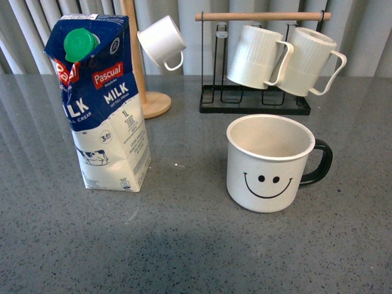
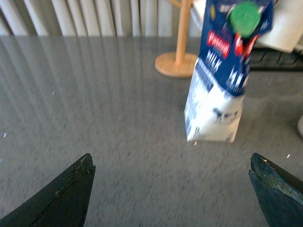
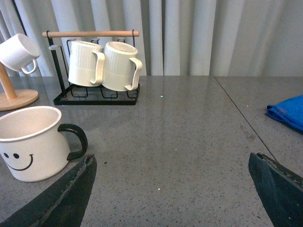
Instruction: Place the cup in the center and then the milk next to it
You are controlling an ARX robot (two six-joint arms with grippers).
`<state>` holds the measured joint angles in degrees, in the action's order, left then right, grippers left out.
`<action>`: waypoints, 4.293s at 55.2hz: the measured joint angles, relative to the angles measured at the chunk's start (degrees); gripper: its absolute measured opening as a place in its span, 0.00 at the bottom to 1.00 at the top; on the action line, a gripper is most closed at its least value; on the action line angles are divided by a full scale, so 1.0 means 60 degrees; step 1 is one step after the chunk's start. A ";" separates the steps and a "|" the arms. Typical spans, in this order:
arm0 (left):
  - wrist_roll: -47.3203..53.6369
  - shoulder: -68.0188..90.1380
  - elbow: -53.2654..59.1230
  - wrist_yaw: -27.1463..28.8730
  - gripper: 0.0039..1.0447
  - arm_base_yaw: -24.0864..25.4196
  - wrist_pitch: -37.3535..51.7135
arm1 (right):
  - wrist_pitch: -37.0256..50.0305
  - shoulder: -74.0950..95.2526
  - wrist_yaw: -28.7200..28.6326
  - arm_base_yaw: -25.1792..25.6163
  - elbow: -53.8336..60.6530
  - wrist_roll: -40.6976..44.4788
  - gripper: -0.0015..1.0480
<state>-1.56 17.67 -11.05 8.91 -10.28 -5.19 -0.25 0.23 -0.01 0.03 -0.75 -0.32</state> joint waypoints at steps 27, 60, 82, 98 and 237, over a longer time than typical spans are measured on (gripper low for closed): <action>-0.0284 0.7537 -0.2925 -0.1282 0.94 -0.1042 0.5355 | 0.0000 0.0000 0.0000 0.0000 0.0000 -0.0004 0.94; -0.0885 1.0400 -0.3967 -0.1705 0.50 -0.0882 0.6725 | 0.0000 0.0000 0.0000 0.0000 0.0000 -0.0004 0.94; -0.1016 1.0163 -0.3989 -0.1049 0.02 -0.1304 0.6444 | 0.0000 0.0000 0.0000 0.0000 0.0000 0.0000 0.94; -0.1133 0.9475 -0.4047 0.0535 0.02 -0.2605 0.6987 | 0.0000 0.0000 0.0000 0.0000 0.0000 0.0000 0.94; -0.2619 0.8757 -0.4233 0.1479 0.94 -0.2820 0.6568 | 0.0000 0.0004 0.0000 0.0000 0.0000 -0.0004 0.94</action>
<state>-17.28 70.22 -36.45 17.78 -27.20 34.22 -0.25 0.25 -0.01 0.03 -0.75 -0.34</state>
